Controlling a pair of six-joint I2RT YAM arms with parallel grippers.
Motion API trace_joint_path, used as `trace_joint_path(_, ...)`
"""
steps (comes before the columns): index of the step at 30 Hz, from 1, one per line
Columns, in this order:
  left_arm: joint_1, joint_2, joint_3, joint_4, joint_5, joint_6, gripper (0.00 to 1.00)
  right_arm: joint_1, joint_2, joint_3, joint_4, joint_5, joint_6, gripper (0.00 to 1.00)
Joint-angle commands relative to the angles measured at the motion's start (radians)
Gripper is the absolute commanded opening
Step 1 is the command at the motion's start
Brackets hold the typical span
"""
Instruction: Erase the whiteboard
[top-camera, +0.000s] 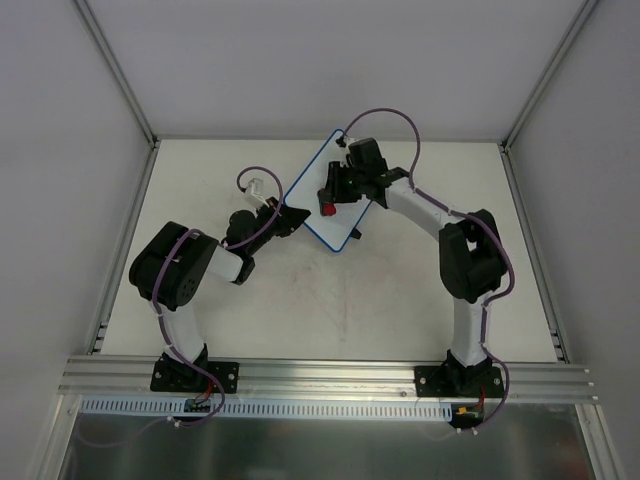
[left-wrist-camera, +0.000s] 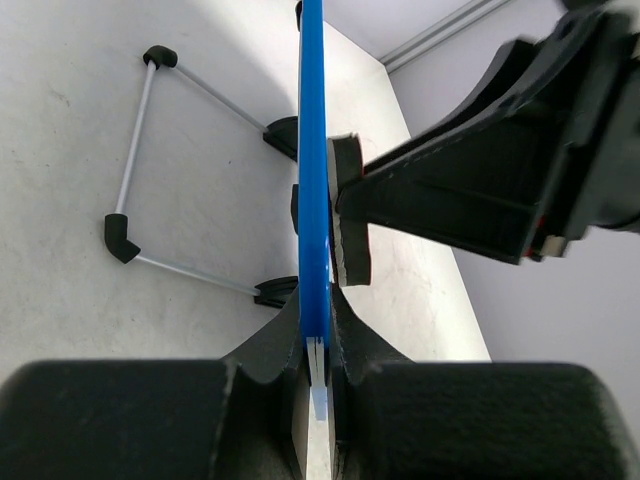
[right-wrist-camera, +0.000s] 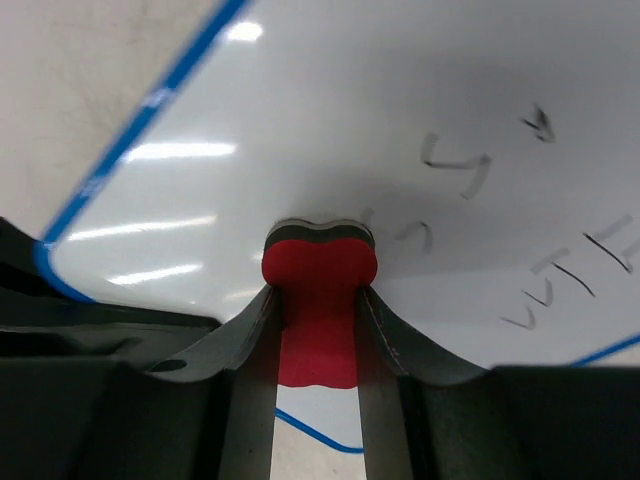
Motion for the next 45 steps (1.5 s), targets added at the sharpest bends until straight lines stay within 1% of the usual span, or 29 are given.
trace_joint_path(1, 0.001, -0.007, 0.028, 0.383, 0.05, 0.012, 0.0, 0.042, 0.033, 0.137, -0.041, -0.031, -0.029, 0.0)
trace_joint_path(4, -0.001, -0.009, 0.025, 0.383, 0.053, 0.014, 0.0, 0.054, 0.059, 0.179, -0.092, -0.025, -0.041, 0.0)
trace_joint_path(7, -0.001, -0.01, 0.025, 0.383, 0.056, 0.015, 0.0, 0.042, 0.071, 0.17, -0.1, 0.021, -0.045, 0.0)
trace_joint_path(12, -0.001, -0.013, 0.022, 0.383, 0.056, 0.019, 0.0, -0.018, 0.096, 0.093, -0.094, 0.027, 0.001, 0.0)
trace_joint_path(17, -0.001, -0.015, 0.021, 0.383, 0.057, 0.02, 0.0, -0.078, 0.09, 0.007, -0.092, 0.13, 0.041, 0.0)
trace_joint_path(23, -0.001, -0.017, 0.019, 0.383, 0.059, 0.022, 0.0, -0.131, 0.104, -0.048, -0.095, 0.185, 0.084, 0.0)
trace_joint_path(28, -0.001, -0.017, 0.021, 0.383, 0.062, 0.022, 0.0, -0.142, 0.133, -0.036, -0.092, 0.139, 0.093, 0.0)
trace_joint_path(30, -0.001, -0.015, 0.022, 0.383, 0.063, 0.023, 0.0, -0.139, 0.13, -0.04, -0.054, 0.094, 0.104, 0.0)
trace_joint_path(35, -0.001, -0.01, 0.028, 0.383, 0.071, 0.02, 0.0, -0.093, 0.09, -0.01, -0.029, 0.087, 0.104, 0.0)
trace_joint_path(38, -0.001, -0.001, 0.05, 0.383, 0.105, 0.014, 0.0, -0.067, 0.09, 0.053, -0.02, 0.052, 0.101, 0.0)
trace_joint_path(39, -0.001, 0.003, 0.053, 0.383, 0.112, 0.011, 0.0, -0.062, 0.093, 0.07, -0.014, 0.012, 0.097, 0.0)
trace_joint_path(45, -0.001, 0.005, 0.05, 0.383, 0.119, 0.008, 0.0, -0.029, 0.16, 0.243, -0.032, -0.095, 0.064, 0.0)
